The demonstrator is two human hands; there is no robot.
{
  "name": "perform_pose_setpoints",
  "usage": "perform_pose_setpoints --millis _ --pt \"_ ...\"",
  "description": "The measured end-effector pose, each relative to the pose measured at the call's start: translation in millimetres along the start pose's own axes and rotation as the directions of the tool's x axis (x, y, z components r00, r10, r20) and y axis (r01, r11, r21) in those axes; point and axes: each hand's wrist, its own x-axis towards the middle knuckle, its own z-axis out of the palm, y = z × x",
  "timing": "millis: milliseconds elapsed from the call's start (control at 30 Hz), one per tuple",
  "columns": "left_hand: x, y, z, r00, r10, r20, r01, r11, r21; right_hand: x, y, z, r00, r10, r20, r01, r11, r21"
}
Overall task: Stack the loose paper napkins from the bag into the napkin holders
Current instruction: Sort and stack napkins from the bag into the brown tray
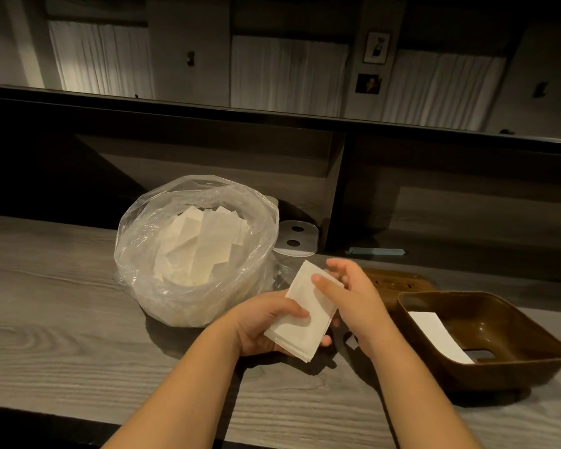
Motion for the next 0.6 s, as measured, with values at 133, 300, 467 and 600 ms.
perform_pose_setpoints --millis 133,300,467,600 --pt "-2 -1 -5 1.0 -0.024 0.009 0.023 0.993 0.12 -3 -2 -13 0.99 -0.014 0.142 0.035 0.988 -0.147" --pt "14 -5 1 0.881 0.237 -0.41 -0.109 0.944 0.312 2 2 -11 0.994 -0.051 -0.1 0.051 0.999 -0.002" --pt "19 -11 4 0.707 0.496 -0.503 -0.246 0.84 0.483 9 20 -10 0.99 0.04 -0.132 -0.036 0.999 0.03" --pt "19 -12 7 0.779 0.481 -0.402 -0.197 0.797 0.571 12 29 -6 0.99 0.076 -0.117 -0.072 0.996 0.045"
